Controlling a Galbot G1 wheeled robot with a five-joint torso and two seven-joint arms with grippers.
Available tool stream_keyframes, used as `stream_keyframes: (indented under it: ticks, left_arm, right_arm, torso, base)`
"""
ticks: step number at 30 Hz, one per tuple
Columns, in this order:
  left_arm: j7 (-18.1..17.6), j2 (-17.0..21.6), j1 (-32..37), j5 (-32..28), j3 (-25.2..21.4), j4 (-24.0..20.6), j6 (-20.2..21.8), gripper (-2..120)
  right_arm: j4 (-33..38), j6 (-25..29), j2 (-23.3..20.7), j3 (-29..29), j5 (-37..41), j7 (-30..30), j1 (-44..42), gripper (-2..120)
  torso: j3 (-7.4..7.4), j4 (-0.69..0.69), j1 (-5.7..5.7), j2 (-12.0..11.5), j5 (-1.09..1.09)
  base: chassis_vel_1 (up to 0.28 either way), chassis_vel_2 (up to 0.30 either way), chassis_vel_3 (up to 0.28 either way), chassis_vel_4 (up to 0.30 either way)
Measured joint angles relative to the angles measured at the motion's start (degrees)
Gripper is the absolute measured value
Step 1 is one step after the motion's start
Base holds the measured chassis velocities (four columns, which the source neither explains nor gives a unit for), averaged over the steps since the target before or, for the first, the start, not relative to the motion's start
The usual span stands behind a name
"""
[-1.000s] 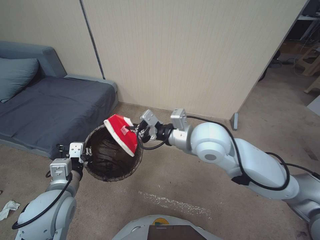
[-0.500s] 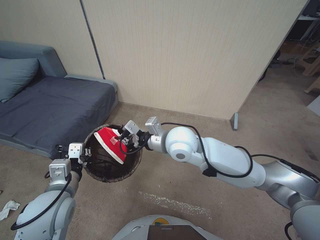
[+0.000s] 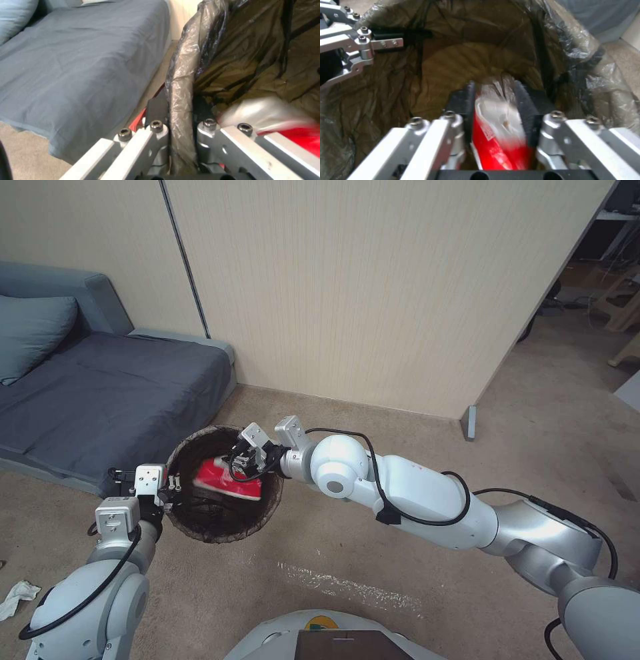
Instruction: Pick up the trash bin, then pick up the garbage from the floor and place it into the trash bin.
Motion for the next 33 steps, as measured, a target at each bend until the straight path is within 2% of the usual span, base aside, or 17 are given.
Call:
stream_keyframes:
  ticks: [6, 7, 10, 11, 14, 15, 17, 19, 21, 22, 23, 25, 26, 28, 29, 30, 33]
  left_arm:
    - [0.0, -0.2, -0.4, 0.0, 0.1, 0.0, 0.0, 4]
    - [0.0, -0.2, -0.4, 0.0, 0.1, 0.0, 0.0, 4]
    - [0.0, -0.3, -0.4, 0.0, 0.1, 0.0, 0.0, 4]
    - [0.0, -0.3, -0.4, 0.0, 0.1, 0.0, 0.0, 4]
    - [0.0, -0.1, -0.4, -0.2, -0.1, 0.0, 0.0, 4]
    - [0.0, -0.1, -0.4, -0.2, -0.1, 0.0, 0.0, 4]
    - [0.1, -0.1, -0.5, -0.4, -0.1, 0.0, 0.0, 4]
    - [0.1, -0.1, -0.5, -0.4, -0.1, 0.0, 0.0, 4]
    - [0.1, -0.1, -0.7, -0.6, -0.1, 0.0, 0.0, 4]
    - [0.1, -0.1, -1.0, -0.7, 0.0, 0.0, 0.0, 4]
    - [0.1, -0.1, -1.0, -0.7, 0.0, 0.0, 0.0, 4]
    - [0.0, -0.2, -1.4, -0.8, 0.2, 0.0, 0.0, 4]
    - [0.0, -0.2, -1.4, -0.8, 0.2, 0.0, 0.0, 4]
    - [-0.1, -0.2, -1.6, -0.7, 0.3, 0.0, 0.0, 4]
    - [-0.1, -0.2, -1.7, -0.8, 0.4, 0.0, 0.0, 4]
    - [-0.1, -0.2, -1.7, -0.8, 0.4, 0.0, 0.0, 4]
    - [-0.1, 0.1, -2.0, -0.8, 0.5, 0.0, 0.0, 4]
  right_arm:
    - [0.0, 0.3, 0.4, 0.4, 1.1, 0.8, 0.1, 57]
    - [0.0, 0.3, 0.4, 0.4, 1.1, 0.8, 0.1, 57]
    - [0.0, 0.8, 0.5, 1.2, 1.2, 1.2, 0.0, 72]
    - [0.0, 0.8, 0.5, 1.2, 1.2, 1.2, 0.0, 72]
    - [2.4, 2.0, -1.8, 3.1, 2.2, 2.1, 0.4, 85]
    - [2.4, 2.0, -1.8, 3.1, 2.2, 2.1, 0.4, 85]
    - [6.1, 2.2, -5.3, 7.2, 3.2, 3.7, -0.5, 96]
    - [7.3, 2.2, -6.4, 8.9, 3.3, 4.0, -1.4, 96]
    - [10.6, 2.2, -9.7, 15.1, 2.8, 4.5, -5.9, 99]
    - [12.8, 2.4, -12.3, 20.7, 0.2, 3.8, -11.0, 100]
    - [12.8, 2.4, -12.3, 20.7, 0.2, 3.8, -11.0, 100]
    - [14.8, 5.5, -15.4, 28.6, -5.1, 3.1, -18.7, 100]
    - [14.8, 5.5, -15.4, 28.6, -5.1, 3.1, -18.7, 100]
    - [15.6, 7.3, -16.4, 35.9, -8.5, 3.2, -25.8, 100]
    - [16.1, 8.4, -16.6, 41.3, -10.4, 3.4, -31.7, 100]
    - [16.1, 8.4, -16.6, 41.3, -10.4, 3.4, -31.7, 100]
    - [17.2, 9.8, -14.8, 52.3, -15.4, 5.2, -41.5, 100]
  torso:
    - [0.00, -0.01, 0.00, 0.0, 0.00]
    - [0.00, -0.01, 0.00, 0.0, 0.00]
    - [0.00, 0.01, 0.00, 0.0, 0.01]
    - [0.00, 0.01, 0.00, 0.0, 0.01]
    - [0.00, 0.02, 0.00, 0.0, 0.01]
    - [0.00, 0.02, 0.00, 0.0, 0.01]
    - [0.00, 0.01, 0.00, 0.0, 0.01]
    - [0.00, 0.02, 0.00, 0.0, 0.01]
    - [0.00, 0.00, 0.00, 0.0, 0.02]
    - [0.00, -0.01, 0.00, 0.0, 0.04]
    - [0.00, -0.01, 0.00, 0.0, 0.04]
    - [0.00, -0.01, 0.00, 0.0, 0.04]
    - [0.00, -0.01, 0.00, 0.0, 0.04]
    - [-0.01, -0.01, 0.00, 0.0, 0.02]
    - [-0.01, -0.02, 0.00, 0.0, 0.04]
    - [-0.01, -0.02, 0.00, 0.0, 0.04]
    - [-0.01, -0.02, 0.00, 0.0, 0.04]
  base:
    - [0.000, 0.000, 0.000, 0.000]
    - [0.000, 0.000, 0.000, 0.000]
    - [0.000, 0.000, 0.000, 0.000]
    - [0.000, 0.000, 0.000, 0.000]
    - [0.000, 0.000, 0.000, 0.000]
    - [0.000, 0.000, 0.000, 0.000]
    - [0.000, 0.000, 0.000, 0.000]
    - [0.000, 0.000, 0.000, 0.000]
    - [0.000, 0.000, 0.000, 0.000]
    - [0.000, 0.000, 0.000, 0.000]
    - [0.000, 0.000, 0.000, 0.000]
    - [0.000, 0.000, 0.000, 0.000]
    - [0.000, 0.000, 0.000, 0.000]
    - [0.000, 0.000, 0.000, 0.000]
    - [0.000, 0.000, 0.000, 0.000]
    - [0.000, 0.000, 0.000, 0.000]
    - [0.000, 0.000, 0.000, 0.000]
